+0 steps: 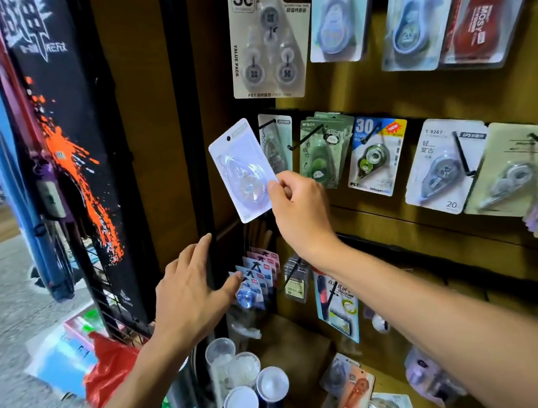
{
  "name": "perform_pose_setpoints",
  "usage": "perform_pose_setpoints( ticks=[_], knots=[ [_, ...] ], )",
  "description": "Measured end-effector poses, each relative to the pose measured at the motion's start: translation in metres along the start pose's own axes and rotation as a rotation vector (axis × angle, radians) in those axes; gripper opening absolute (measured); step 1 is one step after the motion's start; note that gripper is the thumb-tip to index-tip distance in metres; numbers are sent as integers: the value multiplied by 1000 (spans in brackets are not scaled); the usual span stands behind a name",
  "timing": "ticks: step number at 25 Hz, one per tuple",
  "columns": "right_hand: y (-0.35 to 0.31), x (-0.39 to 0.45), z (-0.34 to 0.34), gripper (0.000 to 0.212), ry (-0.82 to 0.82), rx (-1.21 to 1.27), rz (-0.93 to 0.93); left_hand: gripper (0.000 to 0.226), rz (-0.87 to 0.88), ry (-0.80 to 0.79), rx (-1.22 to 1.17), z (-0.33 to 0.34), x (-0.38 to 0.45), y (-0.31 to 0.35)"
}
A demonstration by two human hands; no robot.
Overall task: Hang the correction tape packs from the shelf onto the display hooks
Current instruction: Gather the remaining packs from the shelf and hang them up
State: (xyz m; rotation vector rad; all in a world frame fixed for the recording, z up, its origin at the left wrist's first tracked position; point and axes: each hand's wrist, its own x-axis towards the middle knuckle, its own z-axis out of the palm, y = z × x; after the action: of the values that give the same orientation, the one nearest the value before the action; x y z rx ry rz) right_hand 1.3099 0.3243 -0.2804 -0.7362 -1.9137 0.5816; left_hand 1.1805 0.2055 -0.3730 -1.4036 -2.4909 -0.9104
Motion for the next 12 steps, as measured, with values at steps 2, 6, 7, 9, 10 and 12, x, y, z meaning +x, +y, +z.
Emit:
perform_pose_setpoints(
  ticks=[2,6,7,9,10,12],
  knots=[
    [3,-2,-4,41,-4,37,18,92,3,27,9,-2,3,1],
    [2,1,-4,38,-41,45,14,92,10,58,-3,-6,5,5],
    [0,2,-3,38,-45,36,17,93,13,62,-4,-7,5,5],
    [-5,3,0,39,-37,18,29,96,9,62,-14,-10,5,7],
    [-7,2,2,40,-22,17,35,97,4,64,-23,-12,5,7],
    [-7,0,3,39,26,41,43,97,0,71,-32,-15,4,7]
  ],
)
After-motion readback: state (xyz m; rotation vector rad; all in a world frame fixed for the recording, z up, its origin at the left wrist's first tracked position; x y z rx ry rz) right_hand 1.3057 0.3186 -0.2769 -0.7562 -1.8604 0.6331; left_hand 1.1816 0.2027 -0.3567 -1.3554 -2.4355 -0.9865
